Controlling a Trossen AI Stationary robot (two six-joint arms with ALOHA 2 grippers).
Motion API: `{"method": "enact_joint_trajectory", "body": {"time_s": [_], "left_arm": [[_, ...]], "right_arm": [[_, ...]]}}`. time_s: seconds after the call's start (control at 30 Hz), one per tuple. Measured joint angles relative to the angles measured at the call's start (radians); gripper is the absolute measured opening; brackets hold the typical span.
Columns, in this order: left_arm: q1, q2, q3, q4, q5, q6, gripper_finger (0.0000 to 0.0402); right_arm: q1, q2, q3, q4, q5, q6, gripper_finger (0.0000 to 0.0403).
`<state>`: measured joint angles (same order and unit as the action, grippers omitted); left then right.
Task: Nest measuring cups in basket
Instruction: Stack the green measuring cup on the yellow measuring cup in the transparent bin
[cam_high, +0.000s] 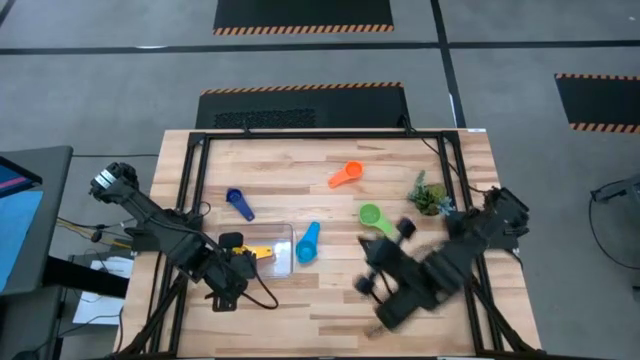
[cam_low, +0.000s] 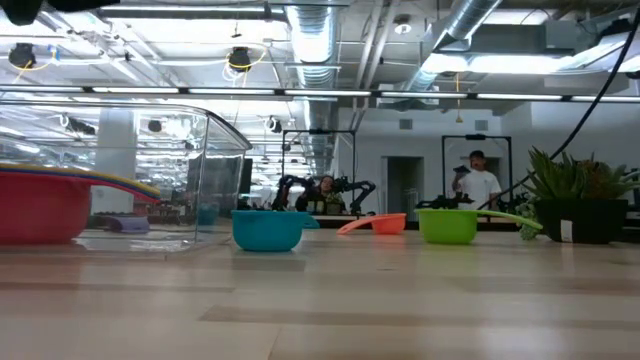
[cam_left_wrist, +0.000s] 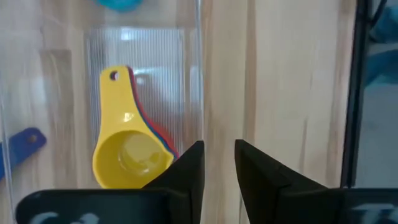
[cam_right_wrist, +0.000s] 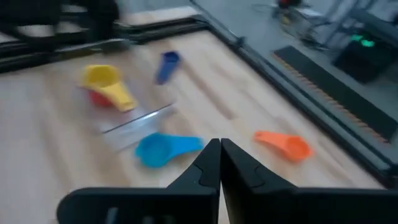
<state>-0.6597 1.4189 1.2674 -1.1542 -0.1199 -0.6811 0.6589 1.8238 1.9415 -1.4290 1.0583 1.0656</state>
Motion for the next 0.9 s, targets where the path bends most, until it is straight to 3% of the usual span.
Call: {"method": "enact_joint_trajectory", "body": {"time_s": [0.1,0.3,0.4,0.6,0.8,0.9], "left_arm": [[-0.01,0.0,0.003,-0.001,-0.027,-0.016,0.0076],[-0.018,0.0,0.003,0.0,-0.052,-0.038,0.0076],[-0.018,0.0,0.003,0.0,-0.082,-0.041,0.0076],[-0.018,0.0,0.003,-0.064,-0.147,-0.119,0.0076],[-0.022,0.0,0.003,-0.207,-0.126,-0.19,0.0076],[-0.036,-0.013,0.003,-0.267,-0.123,-0.19,0.0076]], "right_arm": [[-0.144,-0.002,0.0,0.003,-0.102,-0.045,0.0019],[-0.421,-0.001,-0.011,0.007,-0.506,-0.256,0.0019],[-0.517,-0.003,-0.088,0.08,-0.628,-0.382,0.0031],[-0.564,-0.002,-0.276,0.185,-0.702,-0.575,0.0065],[-0.554,-0.002,-0.437,0.164,-0.709,-0.491,0.0112],[-0.548,-0.002,-0.504,0.186,-0.769,-0.483,0.0146]]}}
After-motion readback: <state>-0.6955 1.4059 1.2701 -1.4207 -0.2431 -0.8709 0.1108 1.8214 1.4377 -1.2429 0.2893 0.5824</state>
